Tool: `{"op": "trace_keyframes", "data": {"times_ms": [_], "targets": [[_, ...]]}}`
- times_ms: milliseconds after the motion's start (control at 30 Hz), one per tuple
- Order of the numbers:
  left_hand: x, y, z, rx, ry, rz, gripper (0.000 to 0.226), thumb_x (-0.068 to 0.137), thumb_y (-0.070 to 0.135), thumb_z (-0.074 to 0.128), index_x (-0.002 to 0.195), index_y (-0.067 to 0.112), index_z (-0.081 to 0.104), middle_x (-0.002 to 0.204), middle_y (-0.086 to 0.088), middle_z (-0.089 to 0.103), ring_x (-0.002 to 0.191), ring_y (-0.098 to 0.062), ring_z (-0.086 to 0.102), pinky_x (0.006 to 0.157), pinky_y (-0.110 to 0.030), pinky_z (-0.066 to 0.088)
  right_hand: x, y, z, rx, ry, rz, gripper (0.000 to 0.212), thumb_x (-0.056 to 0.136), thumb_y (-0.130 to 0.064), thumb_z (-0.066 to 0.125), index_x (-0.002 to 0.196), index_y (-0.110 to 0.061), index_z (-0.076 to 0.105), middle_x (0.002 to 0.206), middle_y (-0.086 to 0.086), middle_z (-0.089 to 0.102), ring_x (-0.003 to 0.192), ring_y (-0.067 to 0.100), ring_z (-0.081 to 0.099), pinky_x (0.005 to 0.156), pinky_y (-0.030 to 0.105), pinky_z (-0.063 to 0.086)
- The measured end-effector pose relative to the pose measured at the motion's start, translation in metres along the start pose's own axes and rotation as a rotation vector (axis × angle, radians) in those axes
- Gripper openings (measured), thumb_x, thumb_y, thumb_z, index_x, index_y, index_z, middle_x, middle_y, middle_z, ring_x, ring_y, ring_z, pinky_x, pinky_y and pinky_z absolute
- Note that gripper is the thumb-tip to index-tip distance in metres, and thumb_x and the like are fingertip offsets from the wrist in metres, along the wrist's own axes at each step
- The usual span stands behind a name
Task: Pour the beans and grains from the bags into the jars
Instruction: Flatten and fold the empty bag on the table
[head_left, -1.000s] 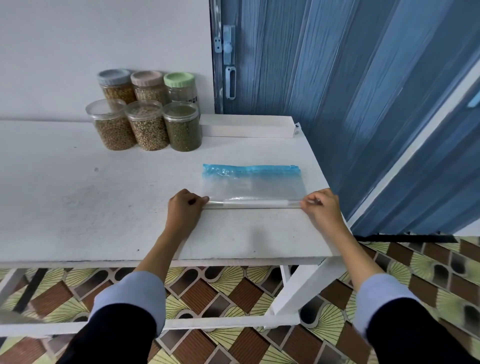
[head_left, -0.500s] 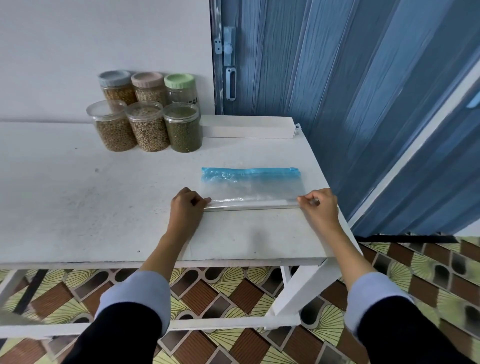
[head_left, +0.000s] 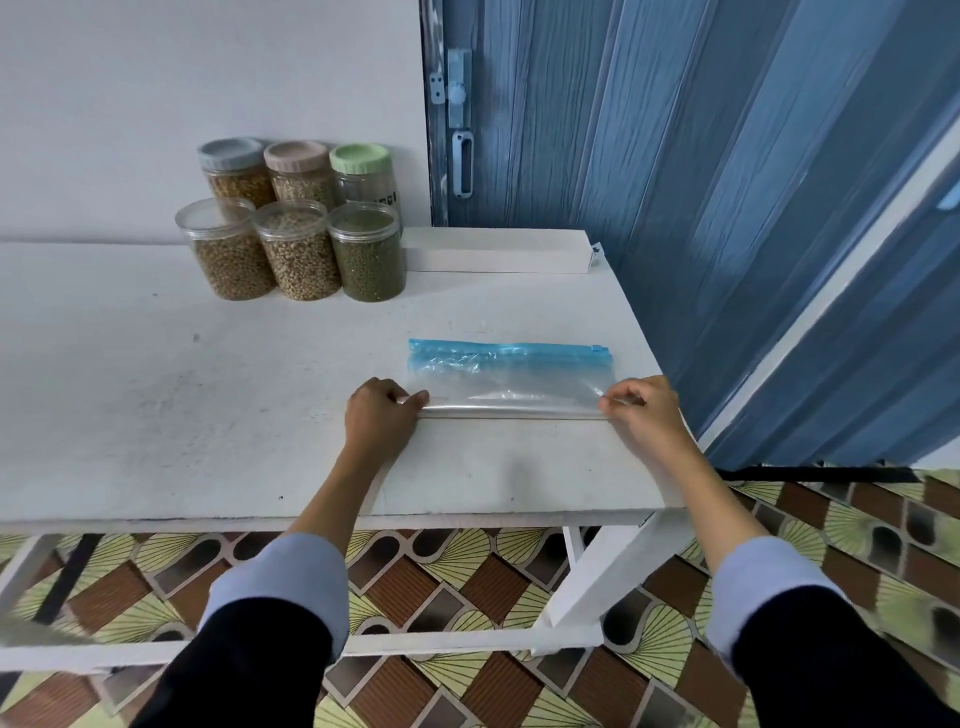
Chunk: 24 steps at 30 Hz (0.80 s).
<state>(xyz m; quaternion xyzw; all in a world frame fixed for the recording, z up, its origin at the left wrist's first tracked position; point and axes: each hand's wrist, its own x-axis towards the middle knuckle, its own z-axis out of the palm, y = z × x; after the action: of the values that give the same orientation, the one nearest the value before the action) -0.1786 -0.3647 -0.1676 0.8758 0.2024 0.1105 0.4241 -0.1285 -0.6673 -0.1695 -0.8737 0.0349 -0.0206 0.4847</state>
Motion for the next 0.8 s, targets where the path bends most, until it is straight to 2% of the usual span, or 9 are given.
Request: {"op": "trace_keyframes", "data": {"times_ms": [67,133,267,333,367,433,500,667,800], "targets": [[0.004,0.006,0.003,0.022,0.003,-0.036,0.022,0.083,0.028,0.068,0.082,0.013,0.053,0.085,-0.008,0.057,0.085,-0.029,0.055,0.074,-0.036,0.043,-0.002,-0.003,0.003,0.005,0.024,-0.01,0.015,0.082,-0.012,0.07,0.082,-0.025,0.062,0.11,-0.001,0.041,0.105,0.017,0.049,0.101,0.036,0.039],[0.005,0.011,0.004,0.056,0.019,-0.063,0.026,0.082,0.028,0.068,0.088,0.015,0.047,0.086,-0.008,0.055,0.085,-0.029,0.053,0.076,-0.038,0.044,-0.002,-0.003,0.006,-0.015,0.068,-0.03,0.018,0.082,-0.015,0.07,0.075,-0.028,0.059,0.106,-0.002,0.042,0.105,0.021,0.05,0.1,0.041,0.04],[-0.001,0.011,0.009,0.096,0.097,0.031,0.026,0.083,0.024,0.068,0.072,0.01,0.048,0.089,-0.009,0.051,0.086,-0.032,0.052,0.077,-0.038,0.043,-0.007,-0.001,0.007,-0.042,0.132,-0.121,0.027,0.08,-0.02,0.074,0.062,-0.029,0.056,0.093,0.005,0.054,0.09,0.021,0.053,0.087,0.049,0.045],[-0.005,0.006,0.01,0.105,0.112,0.135,0.031,0.085,0.02,0.067,0.067,0.006,0.046,0.084,-0.008,0.044,0.081,-0.034,0.05,0.071,-0.038,0.041,-0.009,0.002,0.004,-0.045,0.117,-0.161,0.025,0.077,-0.022,0.078,0.063,-0.028,0.058,0.087,0.003,0.053,0.087,0.02,0.05,0.081,0.042,0.046],[-0.007,0.002,0.01,0.116,0.11,0.191,0.031,0.085,0.018,0.067,0.067,0.004,0.047,0.083,-0.008,0.043,0.079,-0.033,0.049,0.07,-0.039,0.04,-0.01,0.003,0.003,-0.038,0.084,-0.174,0.021,0.075,-0.022,0.08,0.068,-0.027,0.061,0.089,0.001,0.053,0.09,0.02,0.05,0.08,0.033,0.045],[-0.009,-0.006,0.006,0.124,0.083,0.278,0.026,0.083,0.017,0.071,0.072,0.0,0.055,0.085,-0.009,0.045,0.081,-0.028,0.046,0.071,-0.037,0.041,-0.01,0.005,-0.001,-0.029,0.022,-0.193,0.017,0.073,-0.017,0.081,0.08,-0.022,0.067,0.097,0.003,0.051,0.094,0.02,0.051,0.078,0.016,0.04],[-0.01,-0.014,0.002,0.132,0.037,0.342,0.02,0.079,0.013,0.074,0.081,-0.003,0.062,0.092,-0.012,0.049,0.087,-0.025,0.045,0.075,-0.033,0.038,-0.008,0.005,-0.004,-0.044,0.005,-0.178,0.015,0.075,-0.011,0.08,0.085,-0.015,0.069,0.1,0.004,0.049,0.095,0.02,0.051,0.075,0.01,0.037],[-0.015,-0.015,-0.004,0.038,0.008,0.309,0.017,0.089,0.018,0.063,0.09,0.001,0.065,0.093,-0.006,0.05,0.092,-0.019,0.043,0.079,-0.028,0.034,-0.005,-0.002,-0.004,-0.075,-0.019,-0.102,0.007,0.081,-0.01,0.073,0.08,-0.006,0.068,0.101,0.007,0.047,0.093,0.019,0.05,0.082,0.023,0.035],[-0.015,-0.013,-0.004,0.043,0.013,0.282,0.027,0.092,0.022,0.059,0.082,-0.002,0.066,0.083,-0.006,0.051,0.086,-0.02,0.043,0.074,-0.027,0.031,-0.003,-0.004,-0.004,-0.129,-0.028,-0.042,0.005,0.085,-0.013,0.069,0.084,-0.008,0.066,0.106,0.004,0.043,0.097,0.017,0.047,0.09,0.03,0.04]]}}
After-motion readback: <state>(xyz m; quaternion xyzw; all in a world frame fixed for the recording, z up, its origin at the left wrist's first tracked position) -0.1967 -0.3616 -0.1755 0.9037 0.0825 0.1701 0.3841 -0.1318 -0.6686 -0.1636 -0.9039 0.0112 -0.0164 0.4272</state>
